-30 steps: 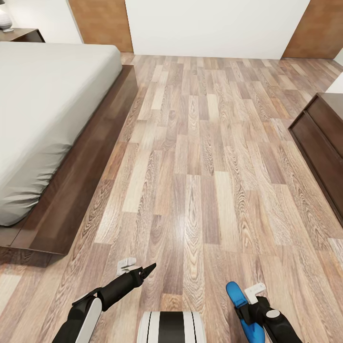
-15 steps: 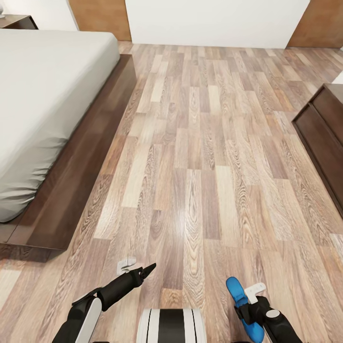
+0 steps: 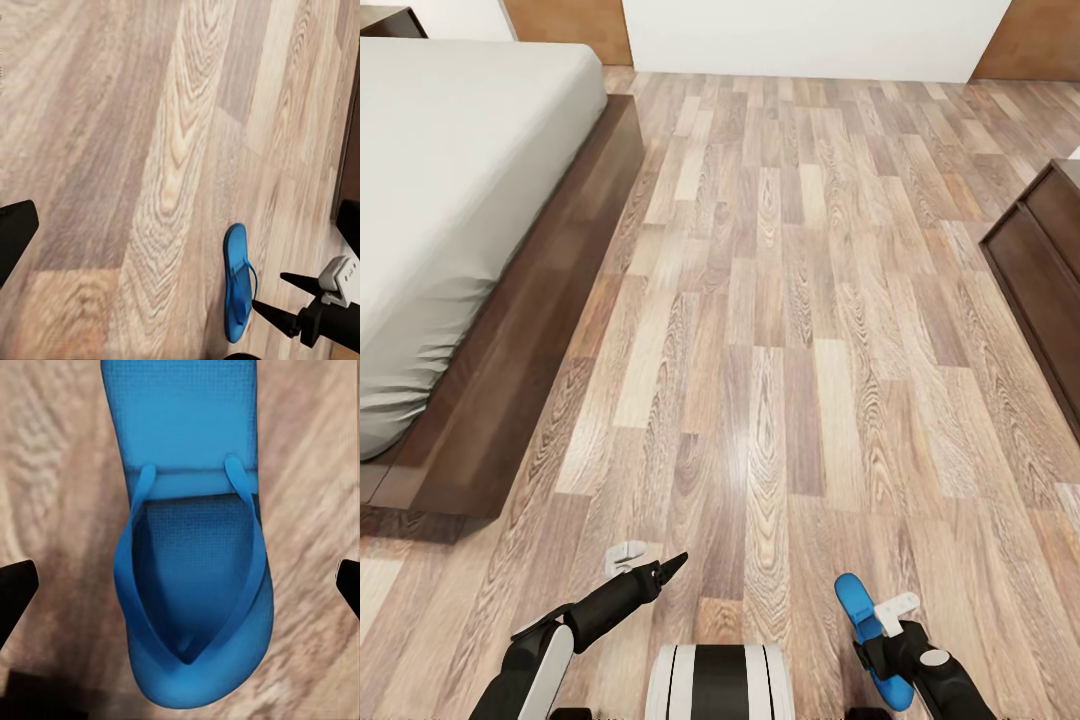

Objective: In the bedroom, move the book from the bed onto either nightstand, and place the two sandals side by side next to the bed.

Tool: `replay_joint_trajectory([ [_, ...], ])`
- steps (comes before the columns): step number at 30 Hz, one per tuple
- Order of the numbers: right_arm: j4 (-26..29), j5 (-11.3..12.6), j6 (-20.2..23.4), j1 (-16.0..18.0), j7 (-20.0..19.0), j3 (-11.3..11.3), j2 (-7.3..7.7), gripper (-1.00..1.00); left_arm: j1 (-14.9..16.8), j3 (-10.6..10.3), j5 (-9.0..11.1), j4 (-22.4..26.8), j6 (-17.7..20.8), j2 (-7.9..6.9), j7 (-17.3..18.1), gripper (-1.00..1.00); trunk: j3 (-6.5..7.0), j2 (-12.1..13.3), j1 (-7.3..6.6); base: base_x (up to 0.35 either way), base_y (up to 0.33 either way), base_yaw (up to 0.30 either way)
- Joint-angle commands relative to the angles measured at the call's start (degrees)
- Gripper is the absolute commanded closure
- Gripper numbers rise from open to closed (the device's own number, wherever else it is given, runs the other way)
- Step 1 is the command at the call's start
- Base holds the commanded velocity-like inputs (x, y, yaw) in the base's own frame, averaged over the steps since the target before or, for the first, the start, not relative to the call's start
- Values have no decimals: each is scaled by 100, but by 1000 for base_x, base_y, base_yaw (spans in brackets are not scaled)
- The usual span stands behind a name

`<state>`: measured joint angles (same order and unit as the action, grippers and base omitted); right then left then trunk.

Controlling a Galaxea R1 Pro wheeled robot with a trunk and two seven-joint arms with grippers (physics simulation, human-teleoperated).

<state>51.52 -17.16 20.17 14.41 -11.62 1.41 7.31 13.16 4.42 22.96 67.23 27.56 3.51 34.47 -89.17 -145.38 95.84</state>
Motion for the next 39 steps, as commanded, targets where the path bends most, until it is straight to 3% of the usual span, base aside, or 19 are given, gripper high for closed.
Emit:
replay_joint_trajectory([
  [1, 13, -60, 22, 0, -51, 32, -2, -100, 2, 15, 33, 1, 47, 5, 16, -100, -26, -3, 1, 0, 0, 0],
  [11, 21, -60, 22, 1, -51, 70, -2, -100, 2, 15, 33, 1, 47, 6, 16, -100, -248, -16, 27, 0, 0, 0],
  [39, 183, -60, 22, 1, -51, 71, -6, -100, 2, 17, 33, 1, 47, 0, 16, -100, -248, -16, 27, 0, 0, 0],
])
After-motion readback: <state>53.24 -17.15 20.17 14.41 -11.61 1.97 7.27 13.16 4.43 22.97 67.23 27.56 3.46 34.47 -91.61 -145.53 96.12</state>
